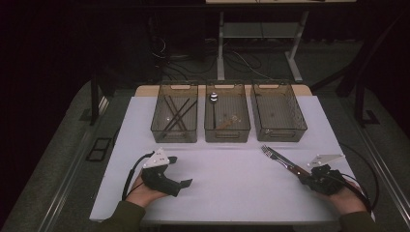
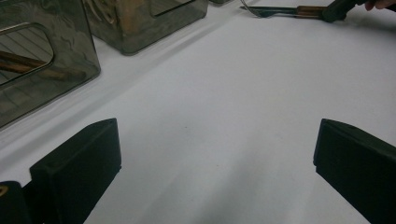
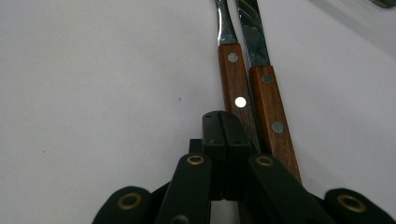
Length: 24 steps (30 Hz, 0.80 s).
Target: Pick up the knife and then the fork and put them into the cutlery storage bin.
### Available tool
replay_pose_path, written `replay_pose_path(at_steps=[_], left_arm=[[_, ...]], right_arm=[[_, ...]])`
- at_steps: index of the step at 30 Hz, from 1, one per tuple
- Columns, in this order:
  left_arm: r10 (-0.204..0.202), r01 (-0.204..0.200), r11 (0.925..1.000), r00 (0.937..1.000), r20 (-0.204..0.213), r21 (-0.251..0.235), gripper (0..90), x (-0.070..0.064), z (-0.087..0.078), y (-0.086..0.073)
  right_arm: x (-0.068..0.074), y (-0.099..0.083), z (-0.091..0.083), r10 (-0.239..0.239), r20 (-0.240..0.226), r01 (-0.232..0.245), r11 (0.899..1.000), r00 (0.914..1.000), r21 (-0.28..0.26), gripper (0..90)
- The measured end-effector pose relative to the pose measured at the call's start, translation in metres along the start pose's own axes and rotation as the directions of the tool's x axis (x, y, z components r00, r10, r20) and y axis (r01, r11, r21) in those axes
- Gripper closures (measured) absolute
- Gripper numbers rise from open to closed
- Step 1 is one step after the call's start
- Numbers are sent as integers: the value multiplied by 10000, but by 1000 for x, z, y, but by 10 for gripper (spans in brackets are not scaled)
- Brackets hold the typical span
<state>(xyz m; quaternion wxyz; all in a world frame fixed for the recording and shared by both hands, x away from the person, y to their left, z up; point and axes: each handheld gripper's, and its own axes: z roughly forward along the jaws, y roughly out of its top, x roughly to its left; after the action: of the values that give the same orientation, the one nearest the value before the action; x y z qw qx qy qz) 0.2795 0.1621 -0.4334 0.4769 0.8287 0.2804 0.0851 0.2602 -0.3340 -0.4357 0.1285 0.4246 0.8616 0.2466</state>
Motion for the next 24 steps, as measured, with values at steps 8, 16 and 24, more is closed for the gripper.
replay_pose_path(at_steps=[8,16,24], left_arm=[[-62,64,9999,9998,182,-108,0,0,-4,-5],[-48,45,10000,9993,381,71,0,-4,0,-6],[-92,88,9999,9993,354,132,0,-5,2,-5]], right_arm=[[0,1,-6,-88,-374,70,9988,9993,-480,893],[-2,8,-18,-108,-1179,-24,9938,9930,-1113,621],[-14,24,-21,-436,-1244,294,9931,9913,-1132,459]])
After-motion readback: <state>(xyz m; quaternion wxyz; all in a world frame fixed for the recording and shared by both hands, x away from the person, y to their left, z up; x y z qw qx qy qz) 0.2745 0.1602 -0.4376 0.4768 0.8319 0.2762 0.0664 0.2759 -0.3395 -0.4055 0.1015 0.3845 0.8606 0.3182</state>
